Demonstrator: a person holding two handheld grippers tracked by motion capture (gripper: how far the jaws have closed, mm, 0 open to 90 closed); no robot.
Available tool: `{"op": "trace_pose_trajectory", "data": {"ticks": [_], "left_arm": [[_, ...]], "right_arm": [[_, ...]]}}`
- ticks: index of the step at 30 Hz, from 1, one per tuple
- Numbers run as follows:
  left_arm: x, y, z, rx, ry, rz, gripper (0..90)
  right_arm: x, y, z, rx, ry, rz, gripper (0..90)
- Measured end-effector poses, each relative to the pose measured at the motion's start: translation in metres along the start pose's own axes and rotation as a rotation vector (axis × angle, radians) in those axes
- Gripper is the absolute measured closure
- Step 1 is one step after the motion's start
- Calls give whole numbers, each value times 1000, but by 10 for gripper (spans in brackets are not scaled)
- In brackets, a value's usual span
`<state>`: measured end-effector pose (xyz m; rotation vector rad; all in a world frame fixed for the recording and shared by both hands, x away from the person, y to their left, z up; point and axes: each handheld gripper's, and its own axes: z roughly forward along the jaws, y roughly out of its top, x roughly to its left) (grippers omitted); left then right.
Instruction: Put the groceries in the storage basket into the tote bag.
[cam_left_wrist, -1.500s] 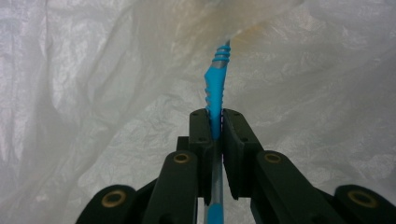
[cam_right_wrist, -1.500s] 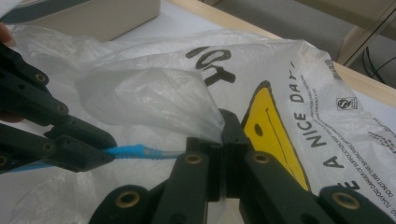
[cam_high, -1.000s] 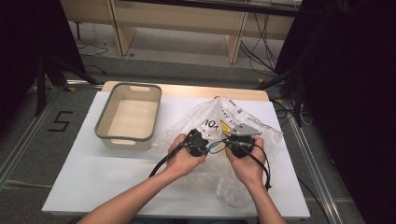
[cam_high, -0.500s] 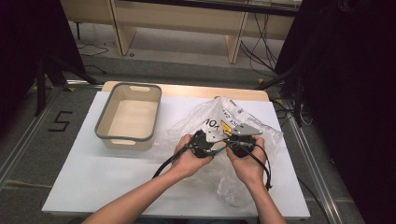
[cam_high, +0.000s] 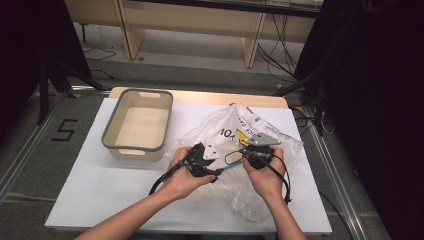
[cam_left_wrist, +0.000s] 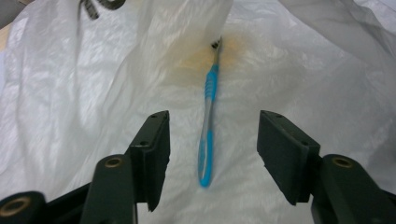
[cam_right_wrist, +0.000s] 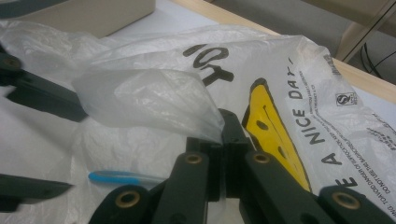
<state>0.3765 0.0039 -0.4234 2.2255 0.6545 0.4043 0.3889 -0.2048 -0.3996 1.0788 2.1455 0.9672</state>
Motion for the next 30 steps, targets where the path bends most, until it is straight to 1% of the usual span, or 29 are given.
{"op": "trace_pose_trajectory", "data": {"ticks": [3, 5, 9, 11, 12, 15, 17, 19, 20, 23, 24, 27, 30], "left_arm": [[3, -13, -13, 10, -15, -1, 415], [6, -21, -23, 33, -39, -2, 401], [16, -33, -42, 14, -4, -22, 405], [22, -39, -51, -1, 18, -42, 400], [24, -43, -54, -9, 30, -53, 397], [30, -53, -61, -24, 65, -64, 375], [32, -58, -65, -32, 75, -78, 354], [34, -63, -69, -19, 95, -92, 331], [36, -65, -71, -19, 97, -94, 331], [40, -70, -78, -43, 99, -120, 299], [40, -72, -80, -55, 106, -130, 289], [42, -79, -87, -66, 123, -133, 258], [46, -85, -90, -63, 139, -144, 240]], "right_arm": [[1, -1, 1, 4, 3, -3, 900], [1, -1, 1, 7, 3, -4, 900], [1, -2, 1, 12, 6, -1, 900], [1, -3, 1, 15, 6, -2, 900], [1, -3, 1, 16, 8, -3, 900], [1, -4, 1, 19, 14, -4, 900], [2, -4, 1, 24, 20, -7, 900], [3, -5, 2, 28, 25, -8, 900], [3, -5, 2, 30, 28, -10, 900], [4, -6, 3, 35, 38, -12, 900], [4, -7, 3, 38, 45, -14, 900], [3, -9, 4, 47, 76, -12, 900], [4, -11, 7, 61, 86, -19, 900]]}}
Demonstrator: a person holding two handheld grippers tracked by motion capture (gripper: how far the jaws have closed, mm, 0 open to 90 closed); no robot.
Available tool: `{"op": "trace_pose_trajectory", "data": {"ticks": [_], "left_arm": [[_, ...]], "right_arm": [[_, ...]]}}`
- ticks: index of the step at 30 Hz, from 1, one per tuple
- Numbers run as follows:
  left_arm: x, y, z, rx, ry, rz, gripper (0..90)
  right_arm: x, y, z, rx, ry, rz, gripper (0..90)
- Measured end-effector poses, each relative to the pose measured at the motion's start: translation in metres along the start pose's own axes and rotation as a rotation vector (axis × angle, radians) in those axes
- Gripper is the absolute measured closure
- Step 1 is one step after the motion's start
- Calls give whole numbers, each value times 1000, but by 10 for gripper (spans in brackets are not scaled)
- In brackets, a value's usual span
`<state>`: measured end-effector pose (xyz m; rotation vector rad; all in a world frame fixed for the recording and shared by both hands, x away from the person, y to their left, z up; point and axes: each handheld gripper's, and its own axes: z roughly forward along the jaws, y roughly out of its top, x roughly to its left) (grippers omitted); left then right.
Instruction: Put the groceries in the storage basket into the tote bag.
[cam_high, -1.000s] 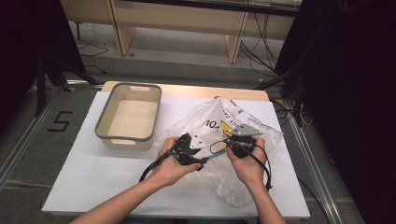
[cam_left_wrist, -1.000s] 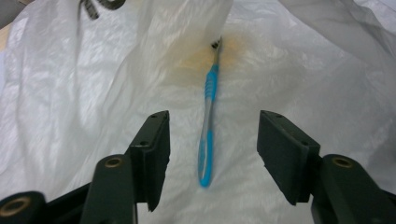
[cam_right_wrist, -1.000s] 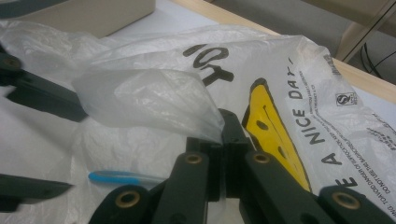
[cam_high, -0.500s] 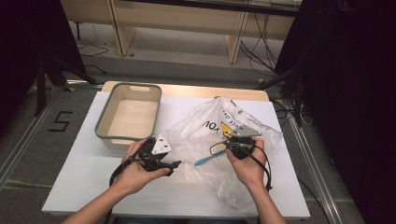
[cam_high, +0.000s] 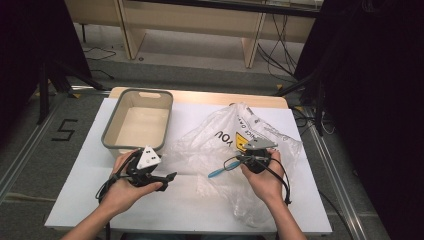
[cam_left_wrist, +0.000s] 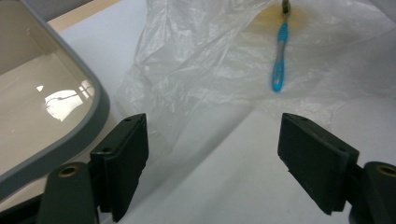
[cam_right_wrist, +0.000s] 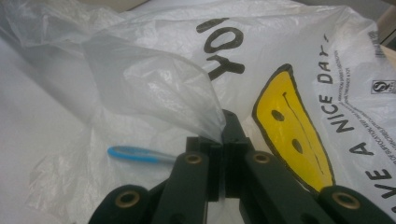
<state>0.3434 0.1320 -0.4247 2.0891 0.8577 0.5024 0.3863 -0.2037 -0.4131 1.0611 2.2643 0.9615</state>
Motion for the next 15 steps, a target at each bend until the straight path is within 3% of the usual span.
{"op": "trace_pose_trajectory", "data": {"ticks": [6, 15], "left_arm": [[4, -6, 5, 8, 21, -6, 237], [7, -13, 18, 44, 17, 0, 260]], "right_arm": [[5, -3, 5, 29, 26, -22, 900], [12, -14, 15, 104, 80, -50, 897]]}}
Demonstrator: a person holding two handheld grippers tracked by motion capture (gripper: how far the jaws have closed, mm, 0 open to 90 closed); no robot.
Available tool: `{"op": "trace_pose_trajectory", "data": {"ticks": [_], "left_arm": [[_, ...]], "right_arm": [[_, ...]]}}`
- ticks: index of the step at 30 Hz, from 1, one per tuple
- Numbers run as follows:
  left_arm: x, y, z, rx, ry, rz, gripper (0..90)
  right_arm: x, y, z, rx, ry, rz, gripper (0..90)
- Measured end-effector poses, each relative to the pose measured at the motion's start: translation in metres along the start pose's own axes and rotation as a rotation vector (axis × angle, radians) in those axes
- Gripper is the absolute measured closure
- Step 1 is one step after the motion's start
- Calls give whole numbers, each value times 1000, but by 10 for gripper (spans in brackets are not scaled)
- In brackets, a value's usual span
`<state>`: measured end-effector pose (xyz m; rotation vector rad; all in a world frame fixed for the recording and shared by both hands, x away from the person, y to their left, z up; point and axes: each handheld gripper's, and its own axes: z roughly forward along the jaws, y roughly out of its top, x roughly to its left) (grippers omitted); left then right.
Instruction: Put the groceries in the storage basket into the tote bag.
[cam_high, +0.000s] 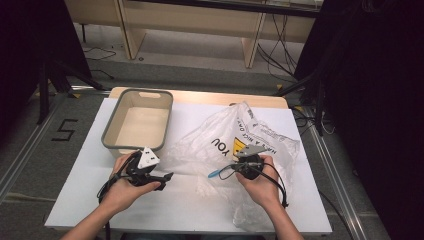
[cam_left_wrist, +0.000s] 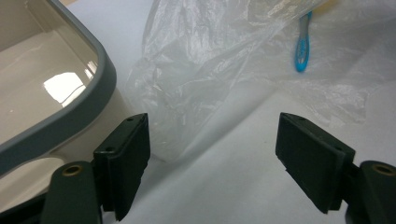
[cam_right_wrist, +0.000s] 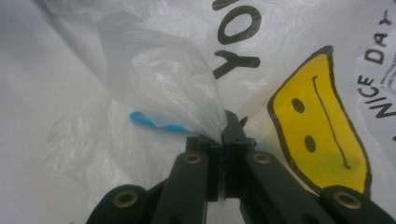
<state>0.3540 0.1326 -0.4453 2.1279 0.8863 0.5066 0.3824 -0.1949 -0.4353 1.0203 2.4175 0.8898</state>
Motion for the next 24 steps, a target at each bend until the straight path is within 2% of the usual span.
{"op": "trace_pose_trajectory", "data": {"ticks": [2, 7, 12, 16, 19, 22, 24], "left_arm": [[-1, -1, 2, 2, -1, 9, 261], [0, -1, 6, 0, 2, 11, 261], [2, -3, 9, 8, 5, 8, 261], [2, -6, 13, 11, -2, 4, 256], [2, -7, 14, 11, -5, 5, 251], [2, -8, 15, 7, -4, 9, 247], [2, -10, 15, 5, -4, 9, 246]], "right_arm": [[1, -3, 3, 28, 22, -11, 882], [8, -10, 11, 51, 61, -28, 833], [12, -14, 19, 68, 94, -26, 747], [12, -15, 20, 68, 117, -6, 633], [11, -14, 13, 29, 134, 4, 548], [8, -13, -1, -45, 152, 43, 472], [4, -14, -12, -76, 134, 47, 434]]}}
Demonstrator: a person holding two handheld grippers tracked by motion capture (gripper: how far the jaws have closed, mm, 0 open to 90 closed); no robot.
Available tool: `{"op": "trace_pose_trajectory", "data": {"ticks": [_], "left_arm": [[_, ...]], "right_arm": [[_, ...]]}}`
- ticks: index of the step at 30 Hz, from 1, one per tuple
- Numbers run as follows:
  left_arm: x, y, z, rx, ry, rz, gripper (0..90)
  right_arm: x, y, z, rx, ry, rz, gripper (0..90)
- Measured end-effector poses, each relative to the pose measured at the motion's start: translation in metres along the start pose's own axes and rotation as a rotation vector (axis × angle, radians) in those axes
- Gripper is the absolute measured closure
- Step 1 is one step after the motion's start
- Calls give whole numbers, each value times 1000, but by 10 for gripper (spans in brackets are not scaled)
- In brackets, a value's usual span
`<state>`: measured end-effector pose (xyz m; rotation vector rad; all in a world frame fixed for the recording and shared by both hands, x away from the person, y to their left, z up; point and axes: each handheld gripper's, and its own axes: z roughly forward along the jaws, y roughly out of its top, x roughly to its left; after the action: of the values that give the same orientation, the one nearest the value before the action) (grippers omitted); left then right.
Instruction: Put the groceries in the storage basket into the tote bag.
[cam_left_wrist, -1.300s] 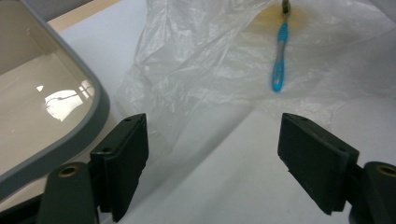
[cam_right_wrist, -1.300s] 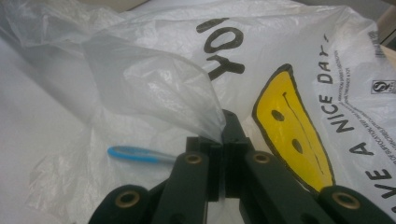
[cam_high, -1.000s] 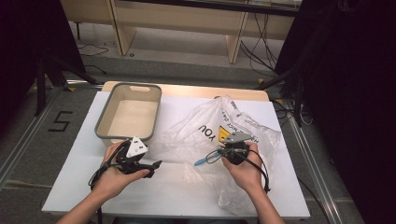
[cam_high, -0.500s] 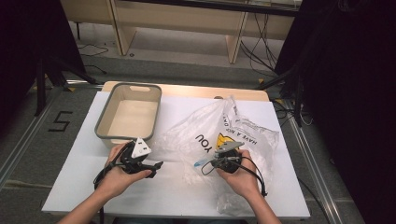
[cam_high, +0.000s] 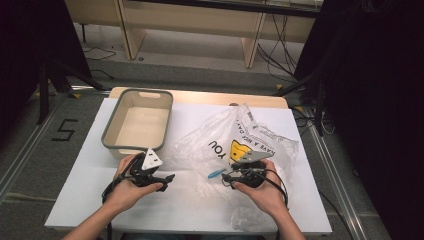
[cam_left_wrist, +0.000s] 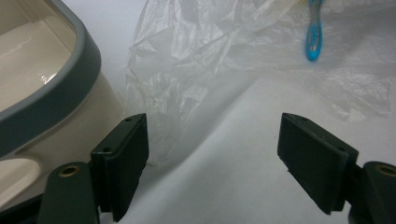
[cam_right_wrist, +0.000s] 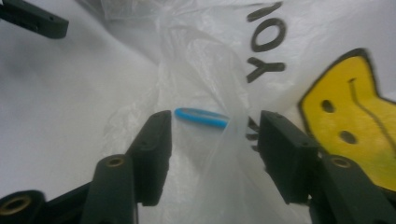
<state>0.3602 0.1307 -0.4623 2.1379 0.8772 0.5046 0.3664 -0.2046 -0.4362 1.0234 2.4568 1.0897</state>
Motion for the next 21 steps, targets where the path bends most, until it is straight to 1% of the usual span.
{"op": "trace_pose_trajectory", "data": {"ticks": [1, 4, 6, 9, 11, 14, 16, 18, 19, 21], "left_arm": [[0, 0, 0, 2, 3, -1, 246], [0, -2, 1, 2, -2, -7, 243], [0, -2, 1, -2, -1, -12, 239], [0, -2, 2, -2, 0, -16, 239], [0, -2, 2, -3, 0, -16, 239], [0, -2, 2, -5, 0, -15, 239], [0, -2, 1, -9, 2, -14, 239], [0, -2, 0, -13, 3, -16, 240], [0, -1, 0, -15, 3, -17, 239], [1, -2, -1, -18, 9, -19, 240]], "right_arm": [[-2, -1, -7, -23, -15, 5, 420], [-7, -5, -20, -73, -28, 30, 392], [-11, -11, -27, -101, -46, 44, 386], [-18, -21, -32, -114, -65, 76, 385], [-22, -27, -35, -125, -62, 105, 384], [-27, -33, -42, -165, -66, 144, 385], [-30, -36, -45, -175, -86, 175, 402], [-33, -40, -46, -167, -112, 197, 406], [-34, -41, -45, -163, -116, 204, 408], [-36, -44, -45, -157, -124, 204, 410]]}}
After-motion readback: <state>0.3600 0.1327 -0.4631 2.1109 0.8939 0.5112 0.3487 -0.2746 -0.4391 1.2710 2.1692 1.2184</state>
